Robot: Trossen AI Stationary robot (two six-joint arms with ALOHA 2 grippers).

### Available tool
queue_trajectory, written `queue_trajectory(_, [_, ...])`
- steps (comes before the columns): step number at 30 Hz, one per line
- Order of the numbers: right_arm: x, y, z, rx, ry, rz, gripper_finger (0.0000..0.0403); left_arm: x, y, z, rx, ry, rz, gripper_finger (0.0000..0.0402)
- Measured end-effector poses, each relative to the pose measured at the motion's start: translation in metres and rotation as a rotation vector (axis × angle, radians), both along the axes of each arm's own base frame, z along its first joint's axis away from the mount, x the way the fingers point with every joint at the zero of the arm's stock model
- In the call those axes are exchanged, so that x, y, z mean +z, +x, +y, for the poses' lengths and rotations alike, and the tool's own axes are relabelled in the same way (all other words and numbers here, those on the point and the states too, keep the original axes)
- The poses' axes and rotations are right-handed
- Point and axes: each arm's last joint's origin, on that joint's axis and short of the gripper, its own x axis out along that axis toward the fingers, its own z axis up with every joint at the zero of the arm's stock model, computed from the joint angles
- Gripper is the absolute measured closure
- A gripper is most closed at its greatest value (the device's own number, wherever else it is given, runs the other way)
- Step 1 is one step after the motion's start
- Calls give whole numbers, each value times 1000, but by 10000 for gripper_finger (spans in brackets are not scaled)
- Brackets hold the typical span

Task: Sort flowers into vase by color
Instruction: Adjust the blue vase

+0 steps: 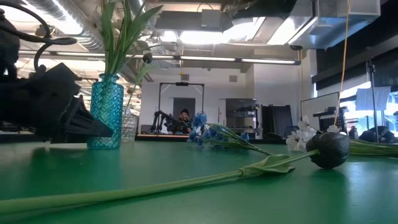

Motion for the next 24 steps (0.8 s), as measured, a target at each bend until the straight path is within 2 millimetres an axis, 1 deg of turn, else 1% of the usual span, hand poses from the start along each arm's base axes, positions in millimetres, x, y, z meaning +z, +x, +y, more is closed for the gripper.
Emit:
queue_trajectory(3, [-10, 15, 7, 66, 26, -7, 116, 2, 6, 0, 5, 16, 4, 61])
queue_trajectory(8, [-32, 41, 16, 126, 2, 5, 116, 6, 15, 0, 15, 46, 16, 63])
queue_trajectory(11, [-49, 55, 20, 141, 6, 13, 116, 8, 20, 1, 21, 47, 19, 81])
queue_trajectory(14, [-66, 67, 25, 167, 13, 24, 116, 8, 21, 4, 30, 45, 25, 116])
queue_trajectory(17, [-78, 76, 28, 185, 24, 23, 116, 8, 22, 5, 39, 47, 20, 157])
queue_trajectory(21, [-89, 83, 31, 204, 40, 18, 116, 8, 22, 4, 42, 42, 11, 157])
queue_trajectory(24, [-90, 87, 32, 215, 57, -11, 116, 10, 23, 4, 42, 32, -12, 157])
